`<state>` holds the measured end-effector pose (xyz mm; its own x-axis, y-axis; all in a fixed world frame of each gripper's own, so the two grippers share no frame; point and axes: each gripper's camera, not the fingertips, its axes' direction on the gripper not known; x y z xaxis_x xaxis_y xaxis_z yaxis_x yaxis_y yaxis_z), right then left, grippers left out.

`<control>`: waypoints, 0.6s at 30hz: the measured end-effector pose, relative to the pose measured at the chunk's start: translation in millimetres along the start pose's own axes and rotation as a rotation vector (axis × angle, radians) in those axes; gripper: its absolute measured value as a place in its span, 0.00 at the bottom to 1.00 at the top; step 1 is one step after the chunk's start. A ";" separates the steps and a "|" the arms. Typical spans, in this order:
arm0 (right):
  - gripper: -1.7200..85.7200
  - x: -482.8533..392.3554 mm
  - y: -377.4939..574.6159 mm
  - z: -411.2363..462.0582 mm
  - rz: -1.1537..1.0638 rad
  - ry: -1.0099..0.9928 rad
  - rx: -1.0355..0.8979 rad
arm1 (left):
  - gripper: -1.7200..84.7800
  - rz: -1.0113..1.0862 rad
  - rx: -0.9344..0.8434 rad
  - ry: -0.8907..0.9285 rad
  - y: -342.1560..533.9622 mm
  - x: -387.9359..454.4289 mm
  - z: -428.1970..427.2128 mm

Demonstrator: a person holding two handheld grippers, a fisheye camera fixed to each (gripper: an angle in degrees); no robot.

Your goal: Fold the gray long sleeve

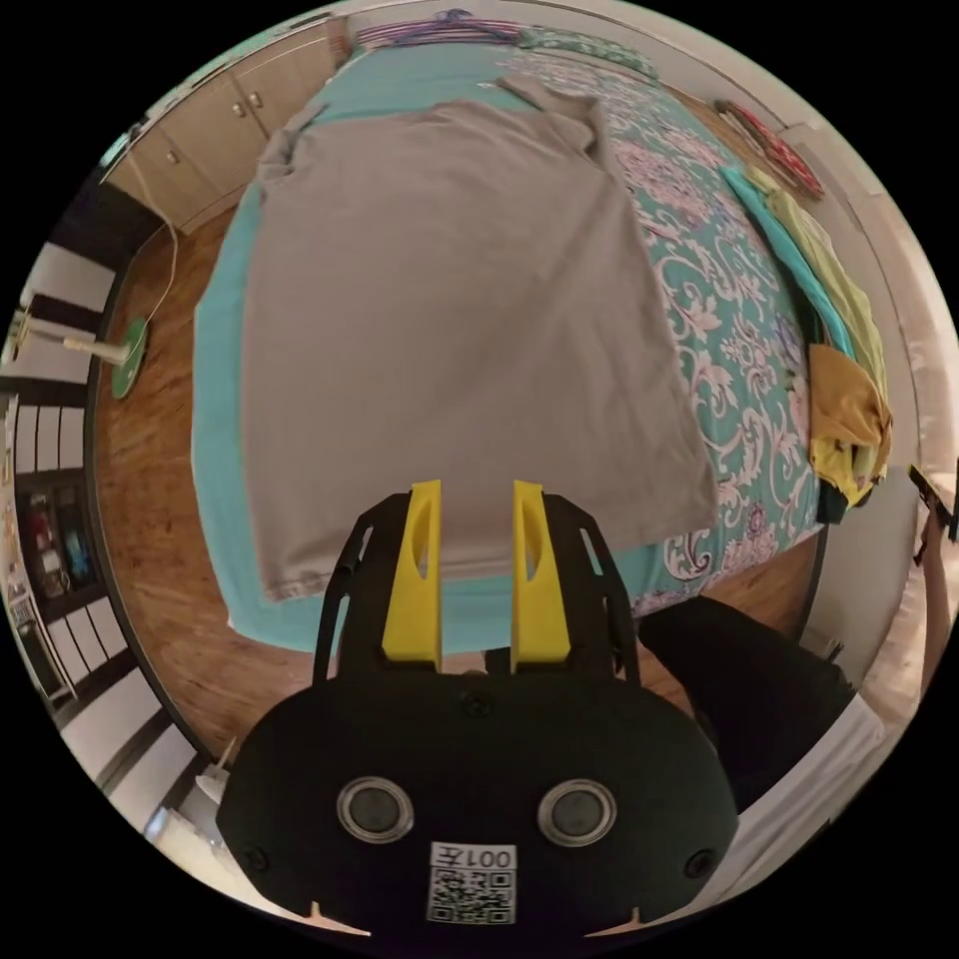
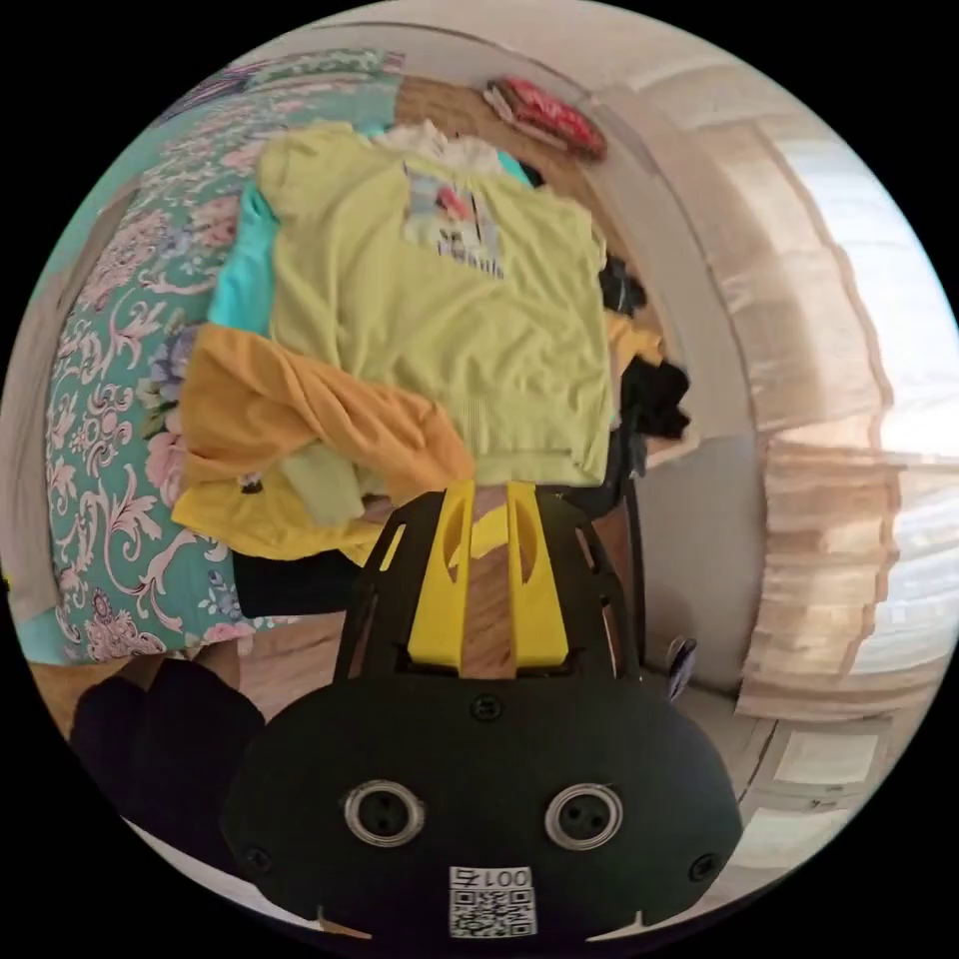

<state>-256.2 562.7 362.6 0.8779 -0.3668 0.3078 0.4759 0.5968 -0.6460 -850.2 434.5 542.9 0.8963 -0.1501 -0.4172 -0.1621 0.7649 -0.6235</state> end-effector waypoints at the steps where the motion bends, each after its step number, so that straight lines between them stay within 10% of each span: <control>1: 0.08 -7.1 -6.3 -10.7 -0.042 0.005 0.047 | 0.11 -0.014 0.009 -0.005 -1.3 -8.5 -2.1; 8: 0.12 -144.9 -166.4 -83.8 -0.305 -0.335 0.607 | 0.12 -0.135 0.226 0.021 -77.4 -129.9 -21.8; 18: 0.16 -292.5 -450.9 -70.5 -0.309 -0.635 0.412 | 0.08 0.272 0.273 0.095 -307.9 -67.2 15.3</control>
<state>-731.3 350.6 514.6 0.5077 -0.1576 0.8470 0.5747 0.7944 -0.1967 -854.2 218.7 773.1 0.7917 0.0336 -0.6100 -0.2610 0.9214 -0.2880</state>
